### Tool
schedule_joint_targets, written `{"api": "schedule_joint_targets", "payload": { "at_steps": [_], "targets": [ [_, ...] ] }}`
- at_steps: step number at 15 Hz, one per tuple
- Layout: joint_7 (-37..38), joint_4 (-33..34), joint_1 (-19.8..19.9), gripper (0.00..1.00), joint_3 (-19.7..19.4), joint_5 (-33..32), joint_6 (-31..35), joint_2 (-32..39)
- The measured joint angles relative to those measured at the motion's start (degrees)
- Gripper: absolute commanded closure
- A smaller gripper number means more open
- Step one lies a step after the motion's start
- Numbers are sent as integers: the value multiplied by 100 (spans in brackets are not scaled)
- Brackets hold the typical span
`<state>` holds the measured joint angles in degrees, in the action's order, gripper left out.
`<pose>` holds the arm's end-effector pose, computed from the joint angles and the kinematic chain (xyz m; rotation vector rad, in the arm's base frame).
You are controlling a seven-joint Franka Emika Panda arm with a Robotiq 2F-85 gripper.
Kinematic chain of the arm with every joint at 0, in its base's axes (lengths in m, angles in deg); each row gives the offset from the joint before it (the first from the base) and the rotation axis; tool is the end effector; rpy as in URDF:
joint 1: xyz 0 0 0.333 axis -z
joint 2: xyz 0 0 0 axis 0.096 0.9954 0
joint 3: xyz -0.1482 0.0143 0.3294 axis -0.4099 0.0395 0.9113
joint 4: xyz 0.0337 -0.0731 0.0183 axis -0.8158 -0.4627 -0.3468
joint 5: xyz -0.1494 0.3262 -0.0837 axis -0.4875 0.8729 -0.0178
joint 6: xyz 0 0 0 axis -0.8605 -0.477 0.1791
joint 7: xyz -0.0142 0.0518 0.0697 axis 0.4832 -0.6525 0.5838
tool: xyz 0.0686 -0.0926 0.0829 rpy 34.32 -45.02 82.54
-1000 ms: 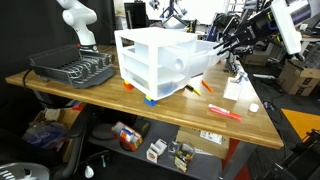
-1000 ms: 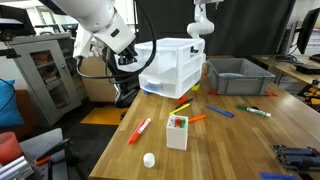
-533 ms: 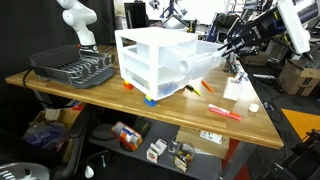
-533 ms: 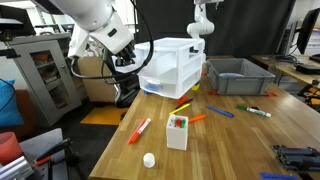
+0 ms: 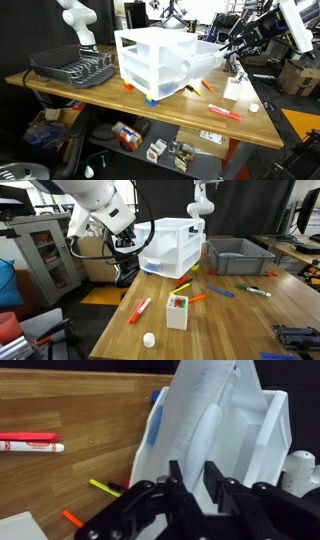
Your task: Open the top drawer of the cabinet
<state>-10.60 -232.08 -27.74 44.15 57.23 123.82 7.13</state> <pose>0.3877 0.0306 0.3685 -2.1819 0.8901 -0.4393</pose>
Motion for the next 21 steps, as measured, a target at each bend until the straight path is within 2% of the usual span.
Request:
{"api": "schedule_joint_targets", "payload": {
  "at_steps": [4, 6, 10, 12, 13, 16, 21],
  "targets": [
    [0, -23, 0, 10, -54, -71, 0, -2],
    [0, -21, 0, 1, -60, -74, 1, -29],
    [68, -25, 0, 0, -60, -283, 2, -184],
    [442, -87, 10, 0, -62, -828, -8, -224],
    [683, -134, 175, 0, 59, -1156, -92, -223],
    [1282, -193, 1048, 0, 478, -2210, -722, -279],
    [1678, -159, 1990, 0, 514, -3483, -1840, -946]
  ]
}}
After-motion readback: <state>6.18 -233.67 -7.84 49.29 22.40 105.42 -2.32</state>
